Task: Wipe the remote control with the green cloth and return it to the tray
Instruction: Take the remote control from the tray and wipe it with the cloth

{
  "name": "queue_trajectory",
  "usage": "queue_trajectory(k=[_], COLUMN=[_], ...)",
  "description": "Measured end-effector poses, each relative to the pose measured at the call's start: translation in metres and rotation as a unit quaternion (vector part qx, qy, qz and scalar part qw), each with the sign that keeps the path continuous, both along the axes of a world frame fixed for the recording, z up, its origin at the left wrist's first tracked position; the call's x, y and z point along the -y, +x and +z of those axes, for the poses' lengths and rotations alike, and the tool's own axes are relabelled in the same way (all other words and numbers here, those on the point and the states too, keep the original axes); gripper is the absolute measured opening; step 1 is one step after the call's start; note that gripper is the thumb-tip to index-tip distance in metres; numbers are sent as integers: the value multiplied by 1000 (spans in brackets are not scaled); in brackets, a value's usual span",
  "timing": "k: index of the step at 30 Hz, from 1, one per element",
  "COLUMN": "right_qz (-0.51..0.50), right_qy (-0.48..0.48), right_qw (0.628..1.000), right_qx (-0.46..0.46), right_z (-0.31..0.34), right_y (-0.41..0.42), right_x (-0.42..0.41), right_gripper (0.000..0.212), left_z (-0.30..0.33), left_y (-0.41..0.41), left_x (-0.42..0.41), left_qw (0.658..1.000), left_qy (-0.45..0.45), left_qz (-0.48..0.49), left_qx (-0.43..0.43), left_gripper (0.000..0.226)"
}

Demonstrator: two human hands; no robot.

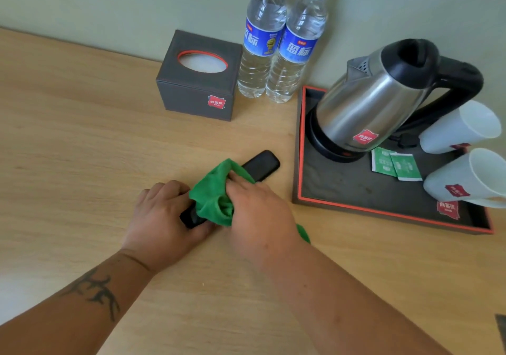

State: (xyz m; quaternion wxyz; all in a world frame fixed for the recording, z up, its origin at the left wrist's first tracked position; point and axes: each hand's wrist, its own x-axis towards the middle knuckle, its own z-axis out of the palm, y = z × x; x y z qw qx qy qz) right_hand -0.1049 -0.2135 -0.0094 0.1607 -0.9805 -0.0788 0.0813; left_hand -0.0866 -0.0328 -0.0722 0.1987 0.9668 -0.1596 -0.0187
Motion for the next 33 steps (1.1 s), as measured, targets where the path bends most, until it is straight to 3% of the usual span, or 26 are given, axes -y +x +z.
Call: queue_trajectory(k=[3, 6, 10, 17, 22, 24, 27, 30, 33], right_qz=[-78, -174, -102, -5, -58, -108, -166, -135, -80], right_qy=[-33, 24, 6, 129, 190, 177, 92, 32, 49], right_qw=[996, 984, 994, 990, 977, 978, 981, 990, 995], right_qx=[20, -10, -24, -59, -74, -25, 35, -30, -27], right_z=[3, 7, 6, 9, 19, 28, 30, 20, 11], right_y=[30, 53, 38, 1, 1, 11, 33, 39, 28], right_x=[22, 32, 19, -18, 2, 19, 40, 36, 17], right_gripper=[34, 30, 37, 43, 33, 32, 25, 21, 24], left_z=[-1, 0, 2, 4, 14, 20, 21, 17, 12], left_y=[0, 0, 0, -2, -1, -6, -12, -12, -11], left_x=[0, -1, 0, 2, -6, -16, -25, -26, -26], left_qw=[1000, 1000, 1000, 1000, 997, 995, 995, 995, 996], left_qy=[11, 5, 13, 21, 12, -7, -36, -40, -50], left_qz=[-6, -2, -2, 10, -7, 4, 10, 11, 11], left_qx=[-8, -13, -10, -18, -73, -96, -92, -90, -77], left_gripper=[65, 66, 66, 62, 80, 94, 82, 79, 78])
